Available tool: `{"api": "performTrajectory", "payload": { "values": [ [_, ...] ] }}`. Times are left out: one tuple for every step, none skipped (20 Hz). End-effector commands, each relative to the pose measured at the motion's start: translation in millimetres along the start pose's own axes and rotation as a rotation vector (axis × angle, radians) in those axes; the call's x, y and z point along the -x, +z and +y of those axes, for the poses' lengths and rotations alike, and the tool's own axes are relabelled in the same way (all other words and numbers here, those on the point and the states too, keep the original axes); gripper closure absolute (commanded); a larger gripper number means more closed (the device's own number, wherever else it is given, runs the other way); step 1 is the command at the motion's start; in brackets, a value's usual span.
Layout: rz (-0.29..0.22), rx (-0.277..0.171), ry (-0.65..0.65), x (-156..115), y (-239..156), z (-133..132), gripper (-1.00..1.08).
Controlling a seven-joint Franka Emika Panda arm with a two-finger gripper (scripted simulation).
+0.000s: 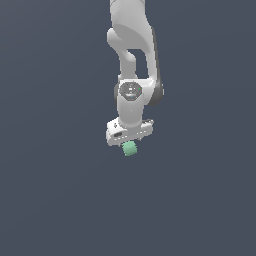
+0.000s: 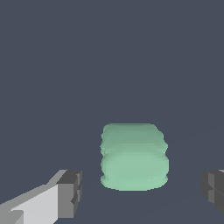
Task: Pick up the object and move it to a goal position.
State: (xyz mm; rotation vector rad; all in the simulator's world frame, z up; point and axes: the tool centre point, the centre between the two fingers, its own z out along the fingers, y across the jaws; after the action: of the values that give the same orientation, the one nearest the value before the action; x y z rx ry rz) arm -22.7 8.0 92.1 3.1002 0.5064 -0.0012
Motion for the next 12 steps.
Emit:
{"api": "performTrajectory", "payload": {
  "values": [
    [0.0,0.0,0.0,0,0,0,-0.92],
    [0.0,0.0,0.0,0,0,0,-0.92],
    [0.0,0.0,0.0,0,1,0,-0.92],
    [0.0,0.0,0.0,0,3,0,-0.92],
    [0.0,0.0,-0.001,0,5,0,-0.92],
    [0.0,0.0,-0.001,0,9,0,-0.92],
    [0.0,0.0,-0.001,0,12,0,-0.92],
    [0.0,0.0,-0.001,1,17,0,-0.92],
    [0.0,0.0,-0.002,1,22,0,-0.92],
    [0.0,0.0,-0.003,1,27,-1,-0.92],
    [0.001,0.0,-0.004,1,32,-1,-0.92],
    [0.001,0.0,-0.004,1,37,-1,-0.92]
  ]
}}
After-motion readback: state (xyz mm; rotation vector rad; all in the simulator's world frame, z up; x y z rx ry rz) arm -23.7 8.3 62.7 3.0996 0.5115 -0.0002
